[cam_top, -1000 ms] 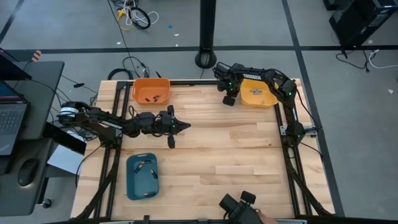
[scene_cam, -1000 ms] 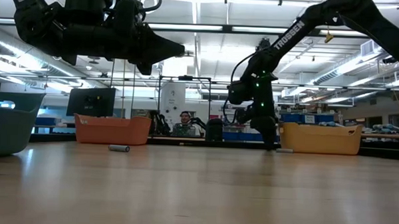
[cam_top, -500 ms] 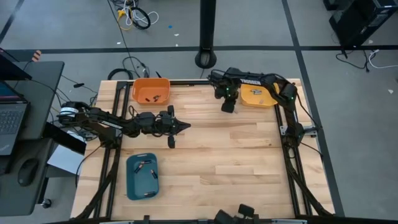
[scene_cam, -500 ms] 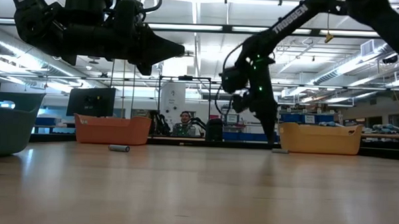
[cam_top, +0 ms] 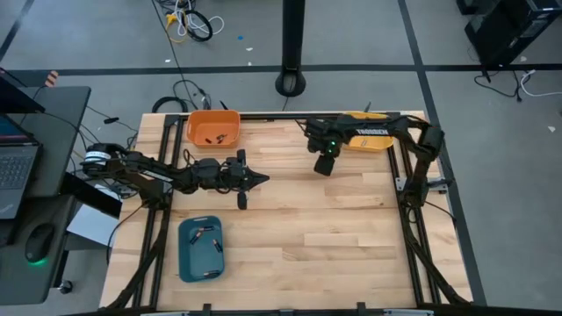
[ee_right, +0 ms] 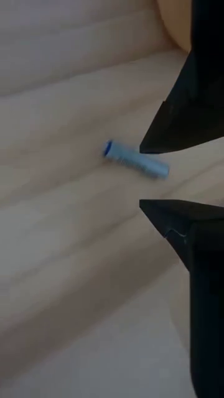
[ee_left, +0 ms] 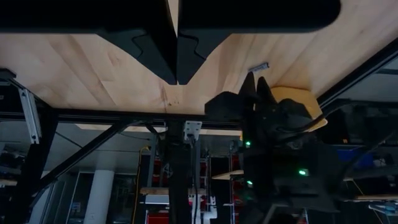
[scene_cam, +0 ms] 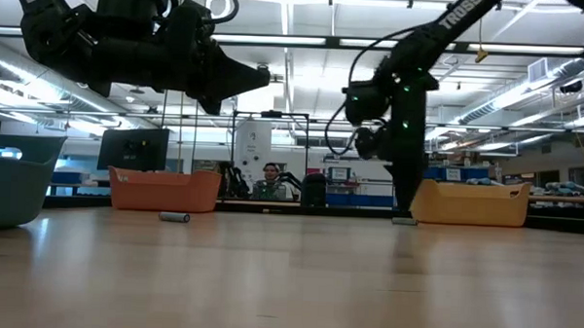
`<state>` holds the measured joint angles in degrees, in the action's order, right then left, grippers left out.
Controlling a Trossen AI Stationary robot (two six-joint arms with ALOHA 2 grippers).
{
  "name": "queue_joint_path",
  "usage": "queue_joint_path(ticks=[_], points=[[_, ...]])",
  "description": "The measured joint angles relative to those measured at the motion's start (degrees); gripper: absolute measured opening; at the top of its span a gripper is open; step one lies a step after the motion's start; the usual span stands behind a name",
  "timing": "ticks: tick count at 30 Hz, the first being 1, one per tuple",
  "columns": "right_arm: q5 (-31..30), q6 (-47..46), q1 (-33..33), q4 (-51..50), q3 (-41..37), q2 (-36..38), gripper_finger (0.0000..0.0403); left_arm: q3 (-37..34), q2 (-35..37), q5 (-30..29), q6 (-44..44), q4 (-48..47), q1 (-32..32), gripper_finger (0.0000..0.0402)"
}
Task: Sort batteries
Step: Put the small gray battery into the yellow bin
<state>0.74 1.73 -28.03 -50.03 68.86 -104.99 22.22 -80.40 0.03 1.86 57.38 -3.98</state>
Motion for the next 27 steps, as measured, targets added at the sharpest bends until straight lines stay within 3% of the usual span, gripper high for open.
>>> queue_joint_path(ticks=[11,19,27], points=[[-5.9,-2.3,2.1,22.0,-16.1,6.0,0.0136,0.0,0.0,-0.1,-0.1,0.0,0.0,0.001],[-5.3,-3.5,2.0,25.8,-18.0,6.2,0.0123,0.0,0.0,-0.2,0.0,0.0,0.0,0.001],[-4.1,-2.6,2.1,26.6,-18.1,6.0,0.008,0.0,0.0,-0.2,0.0,-0.1,0.0,0.001]])
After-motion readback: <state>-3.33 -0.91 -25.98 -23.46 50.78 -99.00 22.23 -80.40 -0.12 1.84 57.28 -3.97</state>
